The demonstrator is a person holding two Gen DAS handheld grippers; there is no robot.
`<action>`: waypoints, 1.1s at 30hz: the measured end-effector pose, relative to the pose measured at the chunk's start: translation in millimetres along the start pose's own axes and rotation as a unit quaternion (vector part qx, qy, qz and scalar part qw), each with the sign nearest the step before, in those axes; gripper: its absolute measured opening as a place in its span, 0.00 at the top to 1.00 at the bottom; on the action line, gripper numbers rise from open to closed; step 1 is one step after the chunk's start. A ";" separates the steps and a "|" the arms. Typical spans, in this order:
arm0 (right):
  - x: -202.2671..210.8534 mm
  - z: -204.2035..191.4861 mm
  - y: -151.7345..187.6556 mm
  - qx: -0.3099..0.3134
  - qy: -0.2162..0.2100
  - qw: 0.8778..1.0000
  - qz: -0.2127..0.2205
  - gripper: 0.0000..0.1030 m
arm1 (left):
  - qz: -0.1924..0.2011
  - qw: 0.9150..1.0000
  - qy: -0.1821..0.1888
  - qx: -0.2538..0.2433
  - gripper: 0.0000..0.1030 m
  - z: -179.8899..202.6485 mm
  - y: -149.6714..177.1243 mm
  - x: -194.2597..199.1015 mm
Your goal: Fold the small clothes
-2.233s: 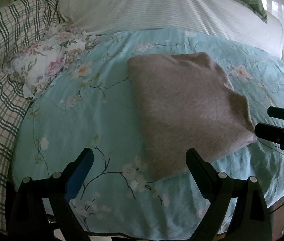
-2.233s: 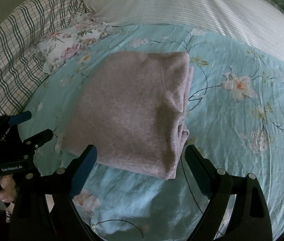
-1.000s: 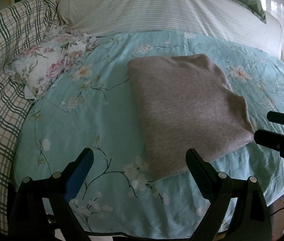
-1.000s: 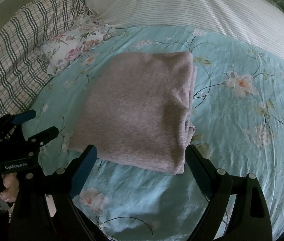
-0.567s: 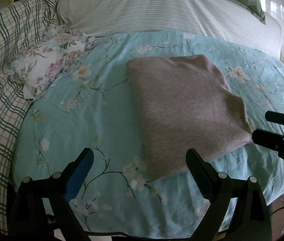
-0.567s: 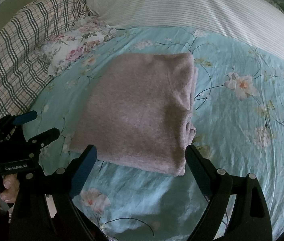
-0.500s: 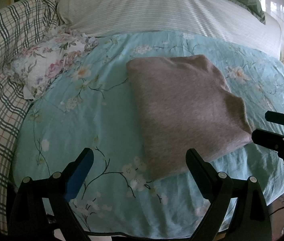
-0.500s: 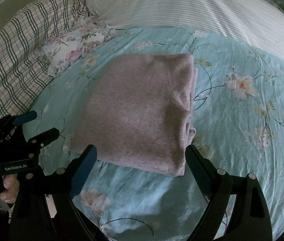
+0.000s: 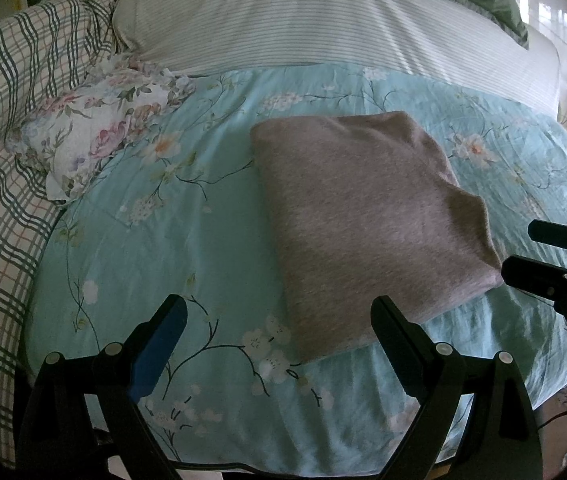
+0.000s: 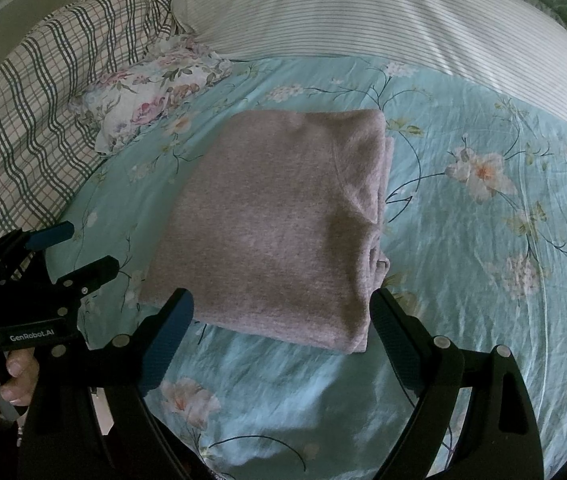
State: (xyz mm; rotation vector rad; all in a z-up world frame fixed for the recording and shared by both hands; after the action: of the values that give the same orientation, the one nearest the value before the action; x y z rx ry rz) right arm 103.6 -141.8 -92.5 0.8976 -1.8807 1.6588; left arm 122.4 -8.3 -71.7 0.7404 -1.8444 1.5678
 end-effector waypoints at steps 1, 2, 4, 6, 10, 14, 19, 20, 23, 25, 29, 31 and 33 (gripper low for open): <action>0.0 -0.3 0.2 0.000 0.000 1.000 0.000 0.13 | 0.000 1.000 0.000 0.000 0.09 0.0 0.0 0.0; -0.1 0.1 -0.1 0.001 0.000 1.000 -0.001 0.13 | 0.000 1.000 0.000 0.000 0.09 -0.1 0.0 0.0; -0.4 1.2 -0.6 0.001 0.000 1.000 -0.001 0.13 | 0.000 1.000 0.000 -0.001 0.09 0.4 -0.4 -0.1; -0.5 1.0 -0.4 0.001 0.000 1.000 -0.002 0.13 | 0.000 1.000 0.000 0.000 0.09 0.9 -0.5 0.0; -2.0 1.5 -1.5 0.003 0.000 1.000 -0.004 0.13 | 0.000 1.000 0.001 0.001 0.09 2.2 -1.2 -0.3; -2.4 1.1 -1.5 0.003 0.000 1.000 -0.004 0.13 | 0.000 1.000 0.002 0.001 0.09 5.1 -1.7 -1.1; -2.5 1.7 -2.1 0.003 0.000 1.000 -0.004 0.13 | 0.001 1.000 0.004 0.001 0.09 6.2 -1.9 -0.6; -3.0 2.5 -2.2 0.003 0.000 1.000 -0.004 0.13 | 0.002 1.000 0.004 0.001 0.09 5.5 -1.9 -0.7; -4.6 4.4 -4.1 0.005 0.000 1.000 -0.003 0.13 | 0.001 1.000 0.005 0.001 0.09 5.5 -1.9 -0.9; -4.6 5.0 -4.6 0.005 0.001 1.000 -0.002 0.13 | 0.001 1.000 0.007 0.001 0.09 6.1 -2.0 -0.9; -5.7 6.6 -8.4 0.008 0.001 1.000 -0.002 0.13 | 0.001 1.000 0.011 0.000 0.09 7.2 -3.5 -1.3; -5.8 7.8 -10.2 0.008 -0.001 1.000 -0.001 0.13 | 0.003 1.000 0.011 -0.001 0.09 7.3 -4.6 -1.3; -6.9 8.8 -11.3 0.009 0.001 1.000 0.000 0.13 | 0.003 1.000 0.012 -0.001 0.09 7.2 -6.0 -2.6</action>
State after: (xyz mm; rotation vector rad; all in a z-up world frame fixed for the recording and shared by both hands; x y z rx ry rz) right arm 117.2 -150.0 -91.2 0.9036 -1.8670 1.6775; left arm 128.0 -16.2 -70.7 0.7126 -1.8331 1.5712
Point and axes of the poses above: each gripper's, at about its wrist camera, not at the fingertips, and x roughly against the way its jaws point, z to its right, y to its underside, the point moved 10 cm from there along -x, roughly the way its jaws point, and after that the axes turned 4 degrees about x, right-handed, at the moved point
